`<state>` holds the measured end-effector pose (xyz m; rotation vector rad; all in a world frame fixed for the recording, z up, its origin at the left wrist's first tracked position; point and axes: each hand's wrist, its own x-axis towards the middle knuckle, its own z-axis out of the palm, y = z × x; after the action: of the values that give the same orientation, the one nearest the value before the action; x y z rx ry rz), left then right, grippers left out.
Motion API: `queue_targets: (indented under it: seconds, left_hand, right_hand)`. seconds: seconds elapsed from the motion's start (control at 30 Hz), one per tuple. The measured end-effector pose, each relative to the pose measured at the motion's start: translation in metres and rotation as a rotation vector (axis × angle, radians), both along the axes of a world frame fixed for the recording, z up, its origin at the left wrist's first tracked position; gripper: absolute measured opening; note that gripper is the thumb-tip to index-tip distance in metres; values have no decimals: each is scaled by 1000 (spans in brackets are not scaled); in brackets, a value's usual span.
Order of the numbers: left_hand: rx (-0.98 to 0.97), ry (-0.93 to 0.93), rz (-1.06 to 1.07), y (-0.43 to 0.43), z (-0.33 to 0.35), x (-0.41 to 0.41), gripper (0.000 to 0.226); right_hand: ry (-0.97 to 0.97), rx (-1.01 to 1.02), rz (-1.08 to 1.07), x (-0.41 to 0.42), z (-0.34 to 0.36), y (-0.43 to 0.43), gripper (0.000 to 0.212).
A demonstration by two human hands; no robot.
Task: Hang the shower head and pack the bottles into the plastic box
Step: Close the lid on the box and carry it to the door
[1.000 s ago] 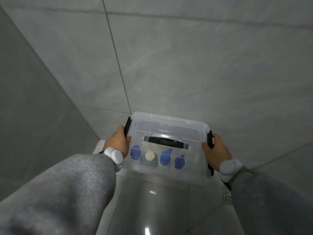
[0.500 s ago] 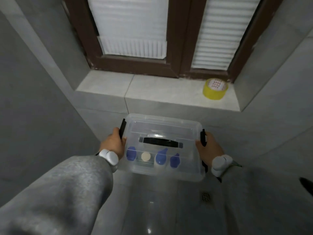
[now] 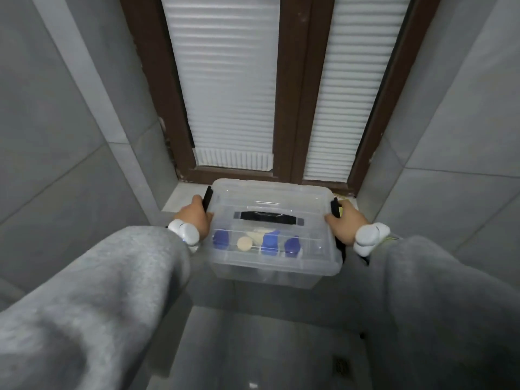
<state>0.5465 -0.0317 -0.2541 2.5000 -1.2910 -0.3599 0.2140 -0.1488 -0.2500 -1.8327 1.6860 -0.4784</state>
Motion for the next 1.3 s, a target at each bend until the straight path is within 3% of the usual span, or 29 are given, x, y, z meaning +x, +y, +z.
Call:
queue_targets:
  seconds: [0.13, 0.4, 0.77, 0.97, 1.3]
  left_hand:
    - [-65, 14, -60, -22, 36, 22, 39]
    - [-57, 40, -67, -60, 46, 53, 51]
    - [11, 76, -35, -127, 31, 76, 47]
    - [60, 92, -31, -166, -7, 109, 62]
    - [-20, 61, -89, -175, 1, 94, 39]
  right_hand:
    - [-42, -61, -12, 11, 37, -14, 54]
    - [-36, -40, 24, 33, 44, -58, 58]
    - [-1, 18, 104, 65, 32, -131, 52]
    - [48, 38, 81, 74, 25, -155, 43]
    - [-88, 20, 0, 80, -9, -173, 35]
